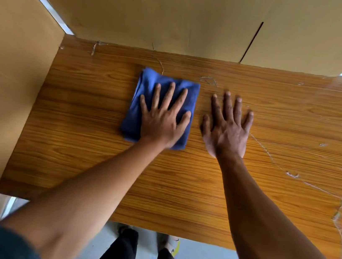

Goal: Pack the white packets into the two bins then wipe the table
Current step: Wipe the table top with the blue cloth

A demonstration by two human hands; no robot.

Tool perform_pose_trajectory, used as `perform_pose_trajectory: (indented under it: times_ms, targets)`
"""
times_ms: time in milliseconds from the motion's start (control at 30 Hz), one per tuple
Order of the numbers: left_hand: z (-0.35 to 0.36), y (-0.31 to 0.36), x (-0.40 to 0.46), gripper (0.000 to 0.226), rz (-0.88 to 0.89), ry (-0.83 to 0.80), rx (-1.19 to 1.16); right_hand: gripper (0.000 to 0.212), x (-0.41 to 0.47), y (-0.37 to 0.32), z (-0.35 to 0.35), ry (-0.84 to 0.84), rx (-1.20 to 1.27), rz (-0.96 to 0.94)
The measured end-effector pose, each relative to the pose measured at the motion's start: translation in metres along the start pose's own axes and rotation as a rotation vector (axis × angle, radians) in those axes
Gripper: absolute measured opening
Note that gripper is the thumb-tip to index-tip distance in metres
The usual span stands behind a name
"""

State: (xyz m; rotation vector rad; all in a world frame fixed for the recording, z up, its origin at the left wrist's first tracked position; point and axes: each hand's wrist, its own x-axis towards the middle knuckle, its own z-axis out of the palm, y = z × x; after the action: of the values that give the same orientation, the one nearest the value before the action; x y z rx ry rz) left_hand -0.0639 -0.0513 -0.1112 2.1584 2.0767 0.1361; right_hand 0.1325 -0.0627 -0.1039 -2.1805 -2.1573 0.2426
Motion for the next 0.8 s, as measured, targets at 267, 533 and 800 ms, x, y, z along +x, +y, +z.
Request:
perform_pose_trajectory:
  times_ms: [267, 533, 800]
  targets:
    - [-0.002, -0.004, 0.009, 0.069, -0.035, -0.039, 0.0, 0.066, 0.001, 0.0, 0.002, 0.004, -0.018, 0.009]
    - [0.001, -0.002, 0.041, 0.07, -0.034, -0.041, -0.005, 0.066, 0.001, -0.002, 0.0, -0.008, -0.013, 0.007]
    - [0.001, -0.001, 0.005, 0.068, -0.003, -0.052, 0.017, 0.067, 0.001, -0.001, 0.0, 0.002, -0.005, 0.003]
